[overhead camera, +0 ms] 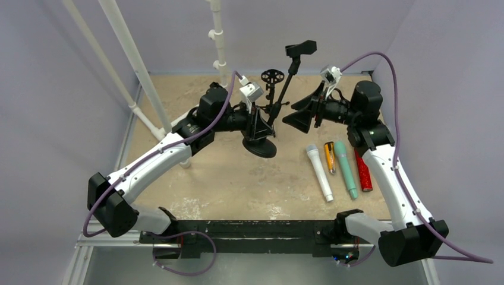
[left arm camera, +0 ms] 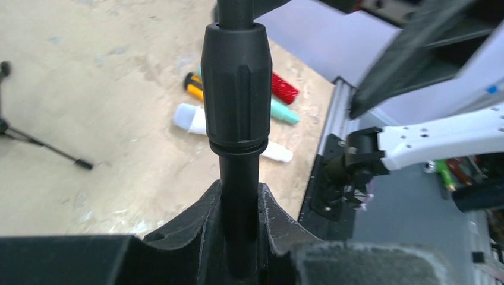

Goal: Remove the microphone from the stand

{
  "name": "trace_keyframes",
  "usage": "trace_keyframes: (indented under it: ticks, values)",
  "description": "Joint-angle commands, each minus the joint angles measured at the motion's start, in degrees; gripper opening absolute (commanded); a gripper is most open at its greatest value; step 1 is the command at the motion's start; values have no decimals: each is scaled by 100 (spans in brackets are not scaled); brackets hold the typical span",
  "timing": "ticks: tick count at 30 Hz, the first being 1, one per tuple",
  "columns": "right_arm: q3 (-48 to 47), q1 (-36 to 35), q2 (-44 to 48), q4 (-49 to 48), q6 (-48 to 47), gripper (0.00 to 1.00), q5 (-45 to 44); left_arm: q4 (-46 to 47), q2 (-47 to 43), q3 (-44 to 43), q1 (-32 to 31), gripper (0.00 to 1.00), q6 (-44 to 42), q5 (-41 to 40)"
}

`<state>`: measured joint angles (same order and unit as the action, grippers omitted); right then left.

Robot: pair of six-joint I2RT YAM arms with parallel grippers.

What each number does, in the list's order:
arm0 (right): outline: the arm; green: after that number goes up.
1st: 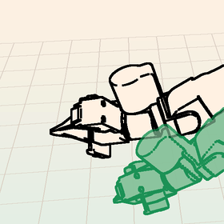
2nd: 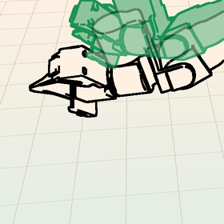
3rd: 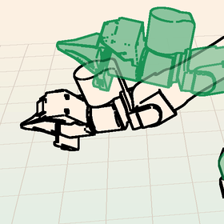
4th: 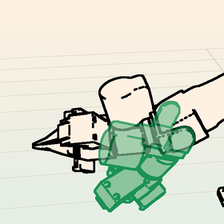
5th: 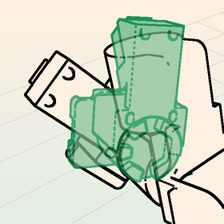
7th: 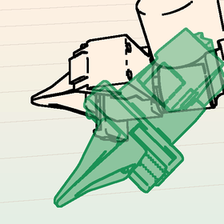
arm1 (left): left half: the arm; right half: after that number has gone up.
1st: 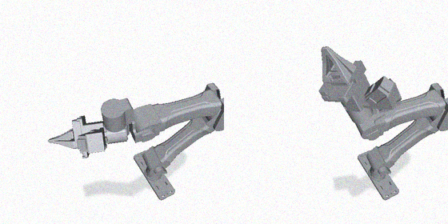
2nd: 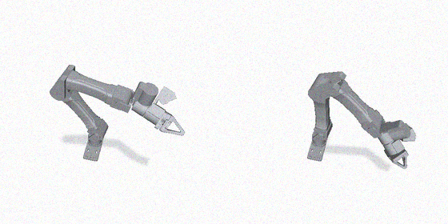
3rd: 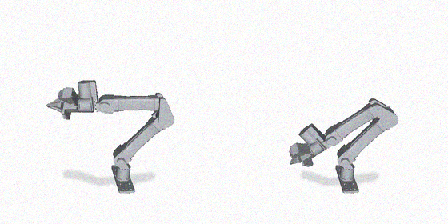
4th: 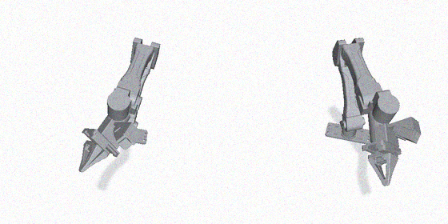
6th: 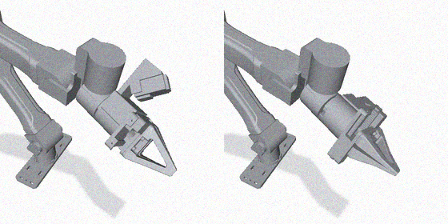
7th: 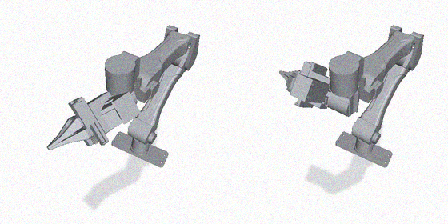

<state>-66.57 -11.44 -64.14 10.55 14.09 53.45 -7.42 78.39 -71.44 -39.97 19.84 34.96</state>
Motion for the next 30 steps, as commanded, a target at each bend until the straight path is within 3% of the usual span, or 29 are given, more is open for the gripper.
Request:
trace_keyframes:
  ticks: [1, 6, 15, 23, 27, 30]
  values:
    - [-251, 10, -26, -457, 610, 81, 32, -311, 33, -515, -190, 0, -388, -1290]
    - [-176, 10, -183, -543, 849, 82, -340, -590, 169, -717, -534, 0, -682, -1920]
    - [324, -143, -406, -998, 1373, 68, -661, -784, 394, -831, -910, 0, -937, -2779]
    - [684, -260, -465, -1285, 1500, 38, -603, -839, 615, -1002, -957, 0, -878, -2840]
    - [723, -287, -481, -1367, 1396, 11, -519, -784, 600, -953, -952, 0, -876, -2769]
    - [724, -287, -435, -1371, 1105, 0, -465, -585, 455, -773, -940, 0, -913, -2418]
